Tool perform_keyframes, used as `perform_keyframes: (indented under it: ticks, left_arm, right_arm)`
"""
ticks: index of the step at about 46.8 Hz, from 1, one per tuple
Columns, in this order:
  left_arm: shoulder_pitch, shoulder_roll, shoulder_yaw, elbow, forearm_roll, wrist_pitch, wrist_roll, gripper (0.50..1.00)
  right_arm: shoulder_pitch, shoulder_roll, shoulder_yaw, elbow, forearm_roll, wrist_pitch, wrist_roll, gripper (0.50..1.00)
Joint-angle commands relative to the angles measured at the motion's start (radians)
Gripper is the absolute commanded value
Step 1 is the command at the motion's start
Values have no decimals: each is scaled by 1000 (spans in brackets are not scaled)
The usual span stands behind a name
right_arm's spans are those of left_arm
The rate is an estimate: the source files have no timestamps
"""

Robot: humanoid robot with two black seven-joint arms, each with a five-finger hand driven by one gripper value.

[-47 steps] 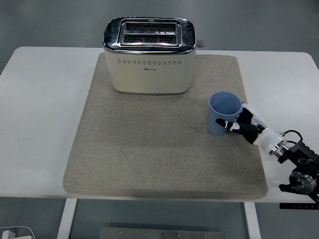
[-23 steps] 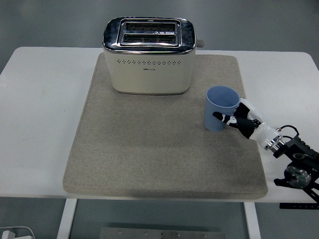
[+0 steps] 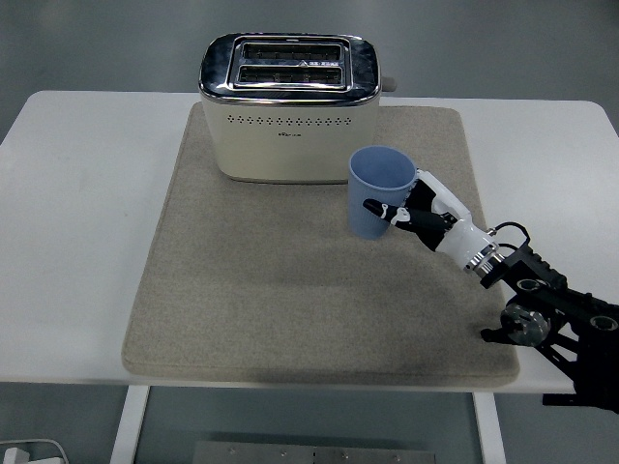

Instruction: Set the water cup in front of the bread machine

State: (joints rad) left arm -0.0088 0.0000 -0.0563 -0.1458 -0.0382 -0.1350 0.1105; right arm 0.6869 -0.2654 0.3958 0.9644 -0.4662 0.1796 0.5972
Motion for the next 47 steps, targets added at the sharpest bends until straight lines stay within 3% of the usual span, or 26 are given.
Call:
perform_keyframes:
  ticks: [1, 23, 38, 47]
  left_arm:
    - [1, 0, 1, -8, 0, 0, 0, 1000]
    - [1, 0, 0, -12, 0, 0, 0, 1000]
    - [1, 0, 0, -12, 0, 0, 0, 1000]
    - [0, 0, 0, -12, 0, 0, 0, 1000]
  right_arm:
    - [10, 28, -2, -12, 0, -9, -14, 509]
    - [74, 198, -51, -131, -6, -43, -17, 513]
    - [102, 265, -68, -196, -8, -52, -17, 533]
    - [106, 265, -67, -237, -6, -52, -17, 543]
